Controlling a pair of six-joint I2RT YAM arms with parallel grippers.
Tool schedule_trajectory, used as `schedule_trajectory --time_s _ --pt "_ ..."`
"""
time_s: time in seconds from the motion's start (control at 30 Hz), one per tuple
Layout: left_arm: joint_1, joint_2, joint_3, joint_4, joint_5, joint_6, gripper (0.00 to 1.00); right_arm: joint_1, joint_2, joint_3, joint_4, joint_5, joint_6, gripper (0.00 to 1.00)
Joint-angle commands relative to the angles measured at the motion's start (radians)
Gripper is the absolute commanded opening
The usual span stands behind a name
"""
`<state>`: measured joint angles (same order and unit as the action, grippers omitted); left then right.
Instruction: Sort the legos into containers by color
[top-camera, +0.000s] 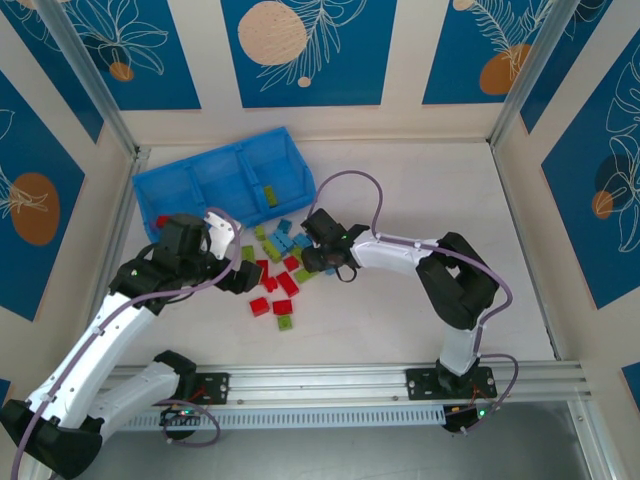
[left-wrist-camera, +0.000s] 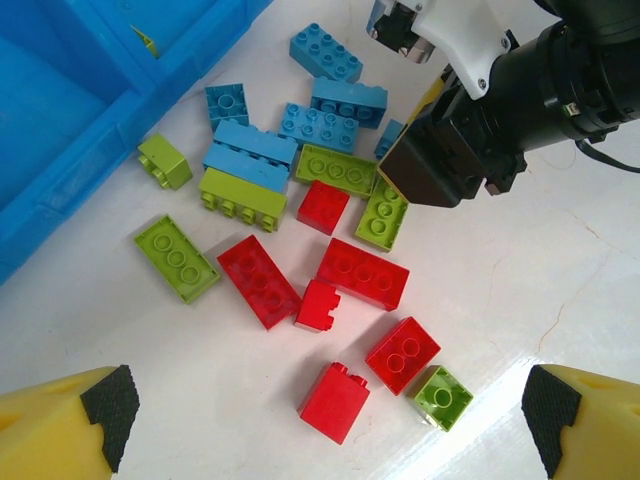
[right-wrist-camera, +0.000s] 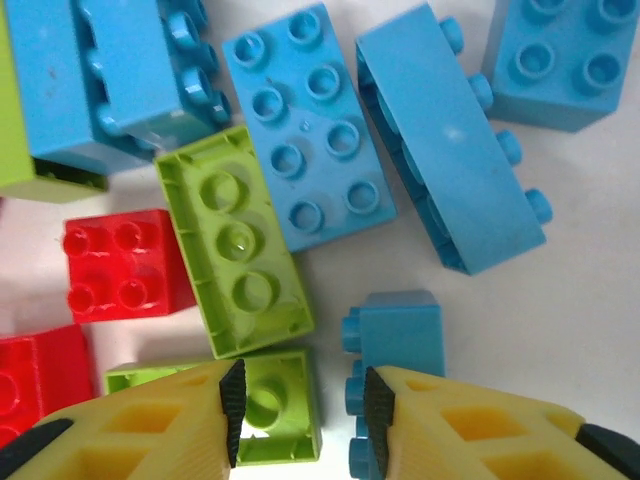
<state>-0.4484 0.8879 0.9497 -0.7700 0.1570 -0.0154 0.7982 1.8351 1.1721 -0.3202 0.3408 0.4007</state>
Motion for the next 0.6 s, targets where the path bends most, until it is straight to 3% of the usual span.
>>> schedule_trajectory --time_s 0.0,0.2,0.37,0.47,0.57 --pt "0.014 0.001 -0.001 0.006 0.004 0.015 1.0 -0.004 0.037 -0.008 -0.028 0.01 0.032 0.46" --pt "0.013 0.0 0.0 0.003 0.002 0.015 1.0 0.014 -0.07 -0.001 -0.072 0.019 0.017 0.5" --pt "0.013 -0.002 -0.001 0.005 0.007 0.015 1.0 0.01 -0.19 -0.066 -0.018 0.118 0.056 0.56" --pt "0.013 -0.008 -0.003 0.006 0.014 0.015 1.0 -0.001 -0.146 -0.054 -0.054 0.181 0.058 0.72" --pt "0.013 -0.012 -0.002 0.006 0.014 0.015 1.0 0.006 -0.073 -0.02 -0.09 0.198 0.04 0.73"
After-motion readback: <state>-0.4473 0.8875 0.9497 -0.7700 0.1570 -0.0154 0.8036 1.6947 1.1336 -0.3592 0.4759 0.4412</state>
